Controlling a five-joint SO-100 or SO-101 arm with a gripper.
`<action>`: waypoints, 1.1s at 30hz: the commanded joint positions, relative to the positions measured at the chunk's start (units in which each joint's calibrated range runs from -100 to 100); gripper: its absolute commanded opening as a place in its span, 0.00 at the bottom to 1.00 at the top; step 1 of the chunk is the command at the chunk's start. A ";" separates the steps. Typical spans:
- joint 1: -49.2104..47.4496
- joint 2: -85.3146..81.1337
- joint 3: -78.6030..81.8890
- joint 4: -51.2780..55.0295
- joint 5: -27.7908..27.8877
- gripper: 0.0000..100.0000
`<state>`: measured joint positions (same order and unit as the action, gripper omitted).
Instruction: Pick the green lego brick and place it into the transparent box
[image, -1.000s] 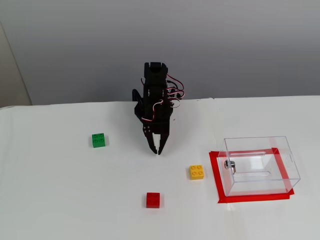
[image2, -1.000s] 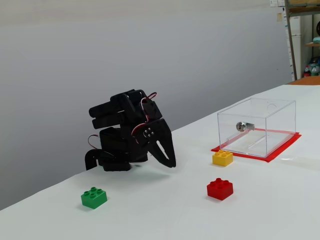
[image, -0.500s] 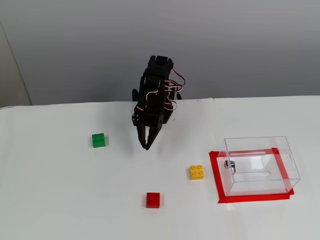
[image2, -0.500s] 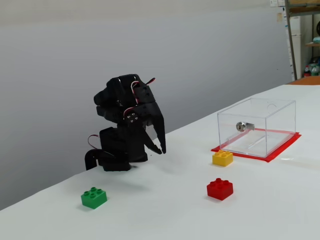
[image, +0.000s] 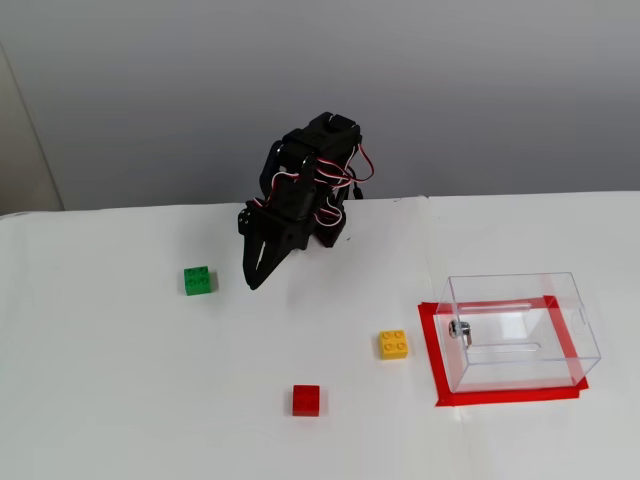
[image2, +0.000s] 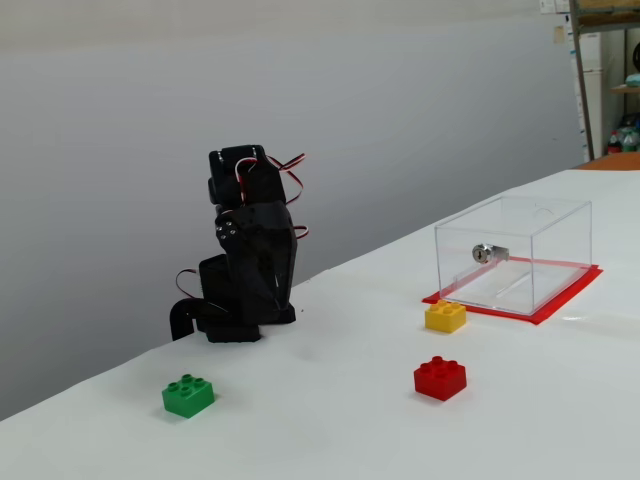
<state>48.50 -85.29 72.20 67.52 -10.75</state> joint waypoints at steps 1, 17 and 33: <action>1.66 0.81 -2.76 -0.51 -0.27 0.01; 11.79 24.49 -6.47 -4.95 -0.27 0.02; 17.85 34.25 -18.58 -4.95 -4.28 0.02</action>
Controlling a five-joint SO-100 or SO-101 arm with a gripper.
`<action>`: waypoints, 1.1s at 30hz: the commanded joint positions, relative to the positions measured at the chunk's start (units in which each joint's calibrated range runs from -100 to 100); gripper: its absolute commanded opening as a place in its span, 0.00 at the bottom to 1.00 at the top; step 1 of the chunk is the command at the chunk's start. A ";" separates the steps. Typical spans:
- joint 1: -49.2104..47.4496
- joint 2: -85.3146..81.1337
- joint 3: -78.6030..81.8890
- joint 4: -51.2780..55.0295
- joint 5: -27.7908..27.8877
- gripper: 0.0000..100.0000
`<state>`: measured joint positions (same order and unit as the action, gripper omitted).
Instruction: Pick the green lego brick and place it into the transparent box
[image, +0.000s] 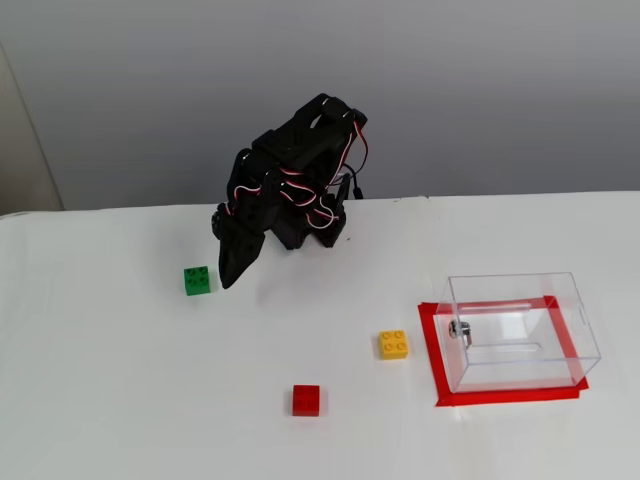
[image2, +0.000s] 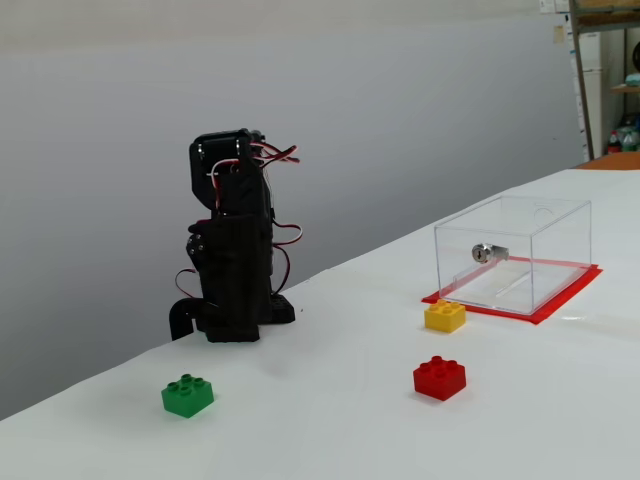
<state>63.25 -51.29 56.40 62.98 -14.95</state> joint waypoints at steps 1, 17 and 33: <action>4.37 0.59 -2.78 -0.67 -0.03 0.02; 11.47 9.92 -8.48 -0.75 0.02 0.02; 13.83 17.56 -9.65 -0.06 1.17 0.22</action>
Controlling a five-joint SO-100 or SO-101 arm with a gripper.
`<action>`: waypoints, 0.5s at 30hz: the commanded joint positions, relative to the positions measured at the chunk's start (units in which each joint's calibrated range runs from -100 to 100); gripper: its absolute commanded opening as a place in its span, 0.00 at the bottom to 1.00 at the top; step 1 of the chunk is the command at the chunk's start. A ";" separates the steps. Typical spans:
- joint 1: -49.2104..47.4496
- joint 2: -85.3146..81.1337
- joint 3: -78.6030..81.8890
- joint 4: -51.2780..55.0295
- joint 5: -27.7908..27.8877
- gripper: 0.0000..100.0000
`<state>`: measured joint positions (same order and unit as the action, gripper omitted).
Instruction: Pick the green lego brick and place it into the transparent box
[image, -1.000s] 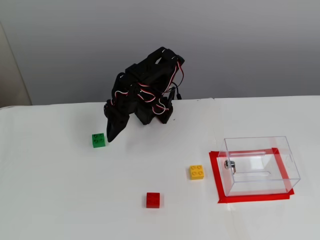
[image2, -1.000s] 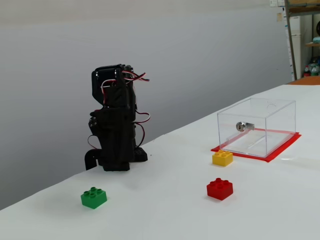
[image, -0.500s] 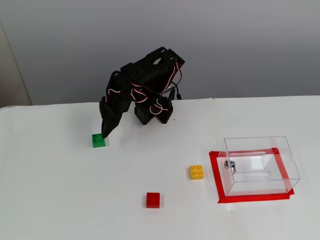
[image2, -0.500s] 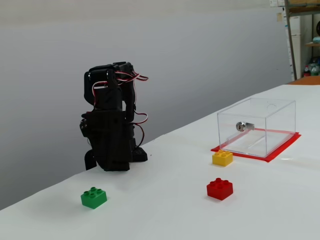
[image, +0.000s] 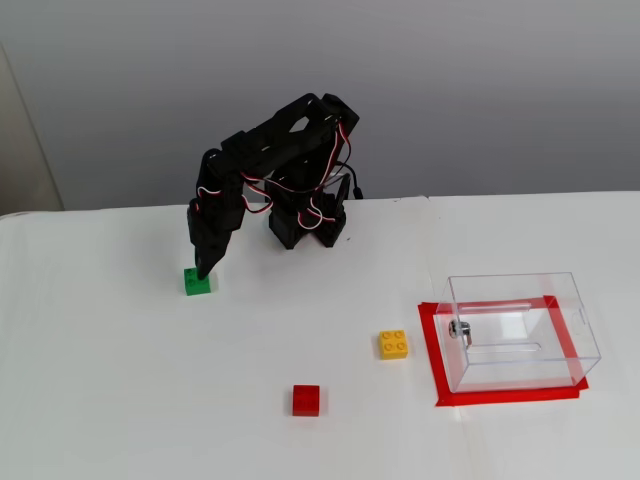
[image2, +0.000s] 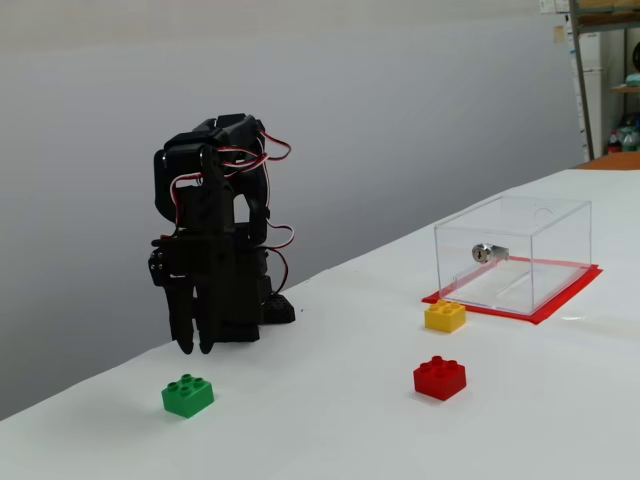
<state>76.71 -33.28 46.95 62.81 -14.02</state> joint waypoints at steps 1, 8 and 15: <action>0.30 -0.45 -0.12 0.11 0.24 0.25; -0.37 0.14 -0.30 -2.24 0.24 0.35; -0.37 3.28 -0.57 -6.07 0.24 0.35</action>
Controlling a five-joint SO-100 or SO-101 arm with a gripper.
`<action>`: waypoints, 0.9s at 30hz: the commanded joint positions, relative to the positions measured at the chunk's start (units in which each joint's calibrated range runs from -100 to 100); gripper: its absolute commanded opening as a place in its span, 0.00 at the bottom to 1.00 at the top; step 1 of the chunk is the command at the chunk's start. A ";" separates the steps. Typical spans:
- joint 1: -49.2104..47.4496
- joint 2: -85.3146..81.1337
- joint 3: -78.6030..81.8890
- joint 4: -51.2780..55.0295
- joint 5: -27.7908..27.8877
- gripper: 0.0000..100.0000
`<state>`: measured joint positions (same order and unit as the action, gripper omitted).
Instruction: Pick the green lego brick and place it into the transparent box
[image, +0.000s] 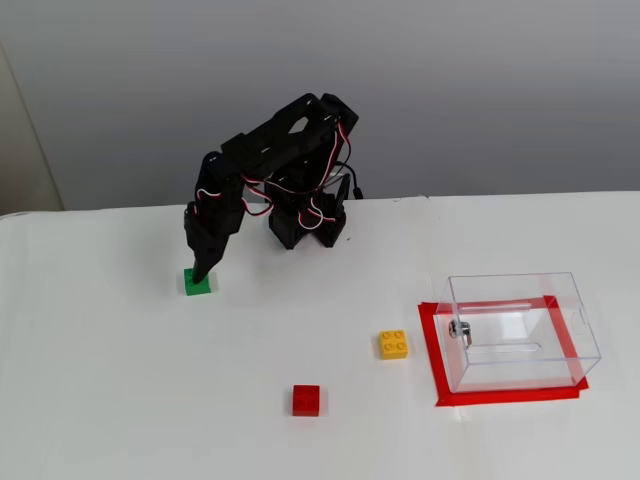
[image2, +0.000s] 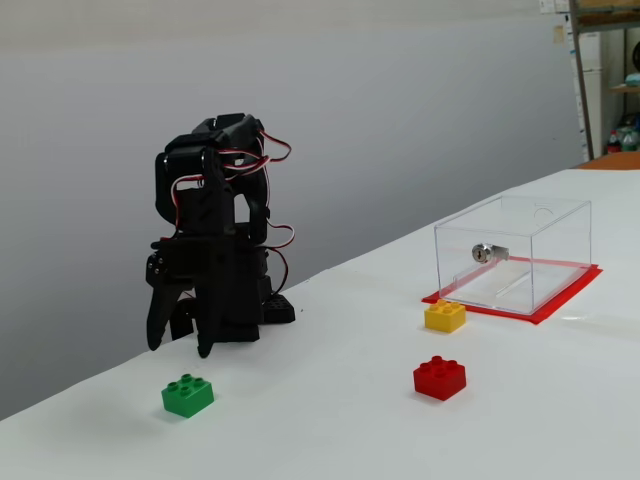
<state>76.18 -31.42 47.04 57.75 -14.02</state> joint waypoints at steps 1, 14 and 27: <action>0.24 2.52 -0.75 -1.36 0.24 0.35; 0.24 11.94 0.79 -5.62 0.24 0.35; 0.31 16.95 1.42 -6.41 0.19 0.35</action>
<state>76.18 -14.84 49.34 52.44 -13.97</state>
